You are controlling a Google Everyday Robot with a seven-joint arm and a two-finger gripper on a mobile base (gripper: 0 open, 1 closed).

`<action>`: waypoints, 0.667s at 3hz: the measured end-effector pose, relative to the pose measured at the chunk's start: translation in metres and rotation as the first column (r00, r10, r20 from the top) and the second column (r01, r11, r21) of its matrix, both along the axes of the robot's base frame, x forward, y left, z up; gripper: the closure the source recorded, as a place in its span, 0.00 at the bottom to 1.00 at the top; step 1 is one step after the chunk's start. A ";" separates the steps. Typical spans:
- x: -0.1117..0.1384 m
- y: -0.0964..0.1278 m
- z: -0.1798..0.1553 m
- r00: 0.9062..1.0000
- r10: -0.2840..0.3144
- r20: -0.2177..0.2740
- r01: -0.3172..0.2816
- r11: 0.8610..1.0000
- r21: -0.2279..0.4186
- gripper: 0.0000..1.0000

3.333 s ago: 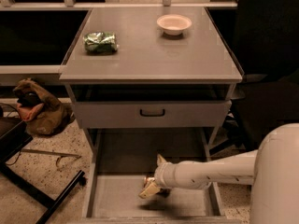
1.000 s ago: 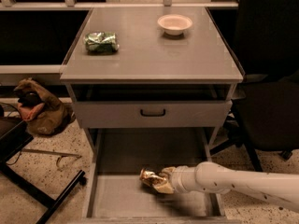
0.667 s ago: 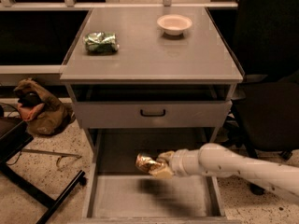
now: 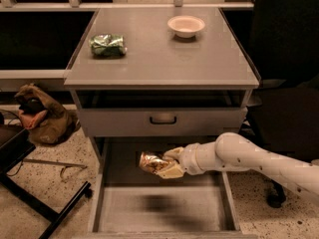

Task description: Pick orange can from middle drawer and place on counter

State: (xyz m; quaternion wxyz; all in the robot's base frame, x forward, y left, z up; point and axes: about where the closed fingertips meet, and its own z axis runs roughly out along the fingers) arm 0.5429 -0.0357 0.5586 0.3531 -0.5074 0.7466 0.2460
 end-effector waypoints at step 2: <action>-0.001 0.003 0.037 1.000 0.004 0.031 -0.003 0.999 -0.047 1.00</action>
Offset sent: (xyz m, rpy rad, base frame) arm -0.0034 0.0057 0.1720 -0.2164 -0.1453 0.0045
